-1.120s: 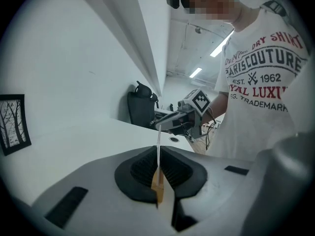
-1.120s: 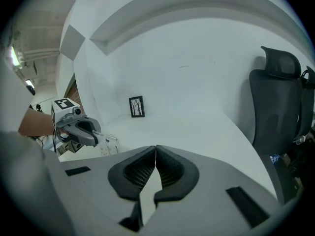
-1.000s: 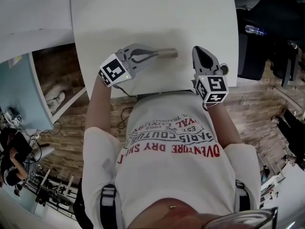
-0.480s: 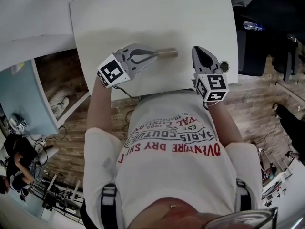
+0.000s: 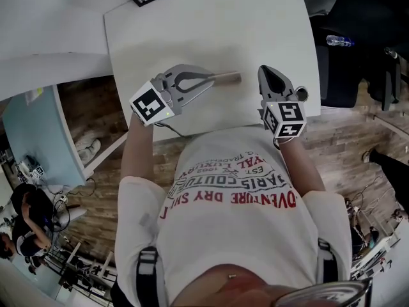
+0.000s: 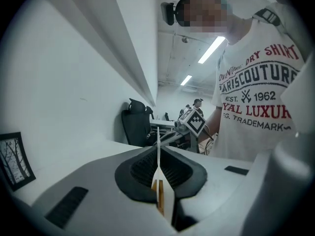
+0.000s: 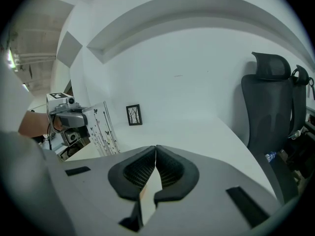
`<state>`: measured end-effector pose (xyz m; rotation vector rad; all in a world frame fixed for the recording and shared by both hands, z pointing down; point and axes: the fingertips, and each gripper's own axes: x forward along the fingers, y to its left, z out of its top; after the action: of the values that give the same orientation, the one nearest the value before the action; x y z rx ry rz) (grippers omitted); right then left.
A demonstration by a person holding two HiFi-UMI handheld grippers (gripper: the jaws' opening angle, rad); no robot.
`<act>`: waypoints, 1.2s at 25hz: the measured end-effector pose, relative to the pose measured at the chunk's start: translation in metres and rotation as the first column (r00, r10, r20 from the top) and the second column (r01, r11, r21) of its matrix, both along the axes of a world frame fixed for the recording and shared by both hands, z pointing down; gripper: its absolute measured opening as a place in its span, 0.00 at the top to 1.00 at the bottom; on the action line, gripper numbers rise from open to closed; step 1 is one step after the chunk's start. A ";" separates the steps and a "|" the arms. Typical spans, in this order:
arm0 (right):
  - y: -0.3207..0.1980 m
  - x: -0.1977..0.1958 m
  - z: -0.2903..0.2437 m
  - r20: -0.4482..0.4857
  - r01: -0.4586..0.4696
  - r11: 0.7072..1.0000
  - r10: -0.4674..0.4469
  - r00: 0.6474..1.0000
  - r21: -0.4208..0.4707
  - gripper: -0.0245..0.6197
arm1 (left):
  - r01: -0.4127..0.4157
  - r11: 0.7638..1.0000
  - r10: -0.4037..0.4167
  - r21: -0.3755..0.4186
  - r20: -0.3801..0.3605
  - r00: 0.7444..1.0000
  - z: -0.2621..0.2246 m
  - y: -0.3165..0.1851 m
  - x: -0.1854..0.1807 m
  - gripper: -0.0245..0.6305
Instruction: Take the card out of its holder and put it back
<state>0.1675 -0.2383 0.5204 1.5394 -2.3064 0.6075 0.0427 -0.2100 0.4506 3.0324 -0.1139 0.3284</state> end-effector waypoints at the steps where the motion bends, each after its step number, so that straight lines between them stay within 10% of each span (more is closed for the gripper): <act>1: 0.000 0.000 -0.003 0.002 -0.001 1.000 0.001 1.000 0.006 0.92 | 0.020 1.000 -0.020 -0.001 -0.017 1.000 -0.006 -0.001 0.000 0.91; 9: -0.004 -0.010 -0.028 0.044 -0.008 0.998 0.006 0.999 0.063 0.92 | 0.347 0.938 -0.343 0.024 -0.090 0.935 -0.038 -0.017 -0.027 0.91; 21: -0.010 -0.027 -0.061 0.067 0.022 0.990 -0.032 0.997 0.138 0.92 | 0.801 0.598 -0.793 -0.018 -0.155 0.589 -0.052 -0.038 -0.080 0.91; 26: -0.011 -0.041 -0.073 0.064 0.051 0.985 -0.063 0.996 0.167 0.92 | 0.862 0.505 -0.858 -0.046 -0.139 0.495 -0.046 -0.035 -0.091 0.91; 30: -0.011 -0.040 -0.077 0.061 0.057 0.982 -0.069 0.996 0.179 0.92 | 0.880 0.474 -0.877 -0.038 -0.107 0.468 -0.040 -0.036 -0.090 0.91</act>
<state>0.1276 -0.2493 0.4437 1.5361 -2.5084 0.4549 -0.0475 -0.2456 0.4103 2.4985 -1.6098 0.0401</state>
